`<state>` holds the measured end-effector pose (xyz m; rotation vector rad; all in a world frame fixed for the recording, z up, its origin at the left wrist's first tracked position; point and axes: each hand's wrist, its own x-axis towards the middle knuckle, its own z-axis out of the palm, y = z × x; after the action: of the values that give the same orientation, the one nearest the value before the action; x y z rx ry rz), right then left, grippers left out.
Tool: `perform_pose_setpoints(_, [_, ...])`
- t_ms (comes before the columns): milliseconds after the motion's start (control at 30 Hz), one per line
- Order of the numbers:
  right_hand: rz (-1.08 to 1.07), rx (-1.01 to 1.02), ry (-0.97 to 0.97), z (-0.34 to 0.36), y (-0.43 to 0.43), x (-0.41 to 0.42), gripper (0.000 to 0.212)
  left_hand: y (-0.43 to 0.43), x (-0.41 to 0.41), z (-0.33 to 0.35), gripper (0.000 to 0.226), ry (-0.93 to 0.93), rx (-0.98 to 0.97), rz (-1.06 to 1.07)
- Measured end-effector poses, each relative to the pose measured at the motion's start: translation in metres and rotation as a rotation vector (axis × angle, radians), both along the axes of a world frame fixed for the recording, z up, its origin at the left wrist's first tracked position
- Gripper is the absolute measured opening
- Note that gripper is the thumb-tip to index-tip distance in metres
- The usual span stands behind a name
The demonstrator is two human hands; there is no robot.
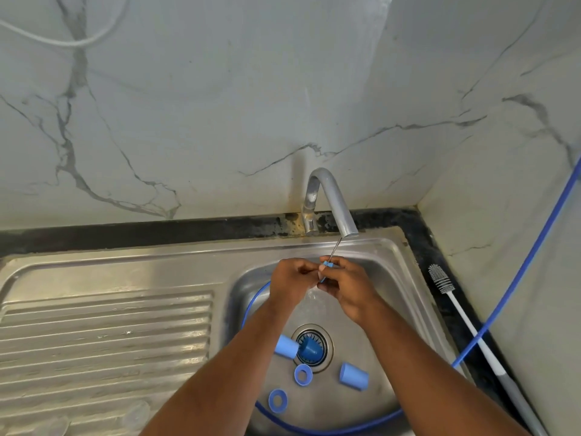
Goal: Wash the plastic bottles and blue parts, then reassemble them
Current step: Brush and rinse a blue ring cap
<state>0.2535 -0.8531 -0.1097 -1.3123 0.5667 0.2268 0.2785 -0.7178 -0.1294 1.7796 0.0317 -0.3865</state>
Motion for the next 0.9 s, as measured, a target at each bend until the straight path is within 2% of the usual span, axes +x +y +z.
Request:
perform_pose_setpoints(100, [0.035,0.004,-0.044,0.009,-0.003,-0.004,0.037,0.004,-0.004,0.007,0.017,0.128,-0.157,0.041])
perform_pose_setpoints(200, [0.157,-0.22,-0.13,0.011,-0.002,-0.009,0.048,0.006,-0.007,0.018,0.01,0.394,-0.418,0.194])
perform_pose_setpoints(267, [0.229,-0.331,-0.172,0.013,0.0,-0.011,0.054,0.006,-0.009,0.021,0.017,0.461,-0.414,0.176])
perform_pose_setpoints(367, [0.285,-0.401,-0.212,0.014,0.001,-0.012,0.051,0.006,-0.008,0.021,0.028,0.424,-0.32,0.07])
perform_pose_setpoints(467, [0.271,-0.269,-0.186,0.016,-0.002,-0.014,0.054,0.008,-0.004,0.022,0.028,0.385,-0.342,0.041])
perform_pose_setpoints(533, [0.165,-0.097,-0.154,0.02,-0.004,-0.015,0.038,0.009,-0.003,0.021,0.028,0.351,-0.355,0.024])
perform_pose_setpoints(600, [0.068,-0.025,-0.106,0.024,-0.006,-0.015,0.022,0.01,-0.005,0.022,0.027,0.323,-0.374,0.008])
perform_pose_setpoints(767, [0.135,-0.068,0.05,0.021,-0.011,-0.012,0.022,0.004,-0.012,0.024,0.026,0.252,-0.41,-0.033])
perform_pose_setpoints(833, [0.094,-0.088,0.006,0.02,-0.011,-0.012,0.017,0.002,-0.014,0.023,0.025,0.175,-0.322,-0.024])
perform_pose_setpoints(900, [0.066,-0.167,-0.046,0.021,-0.009,-0.014,0.027,0.001,-0.013,0.023,0.024,0.117,-0.221,0.002])
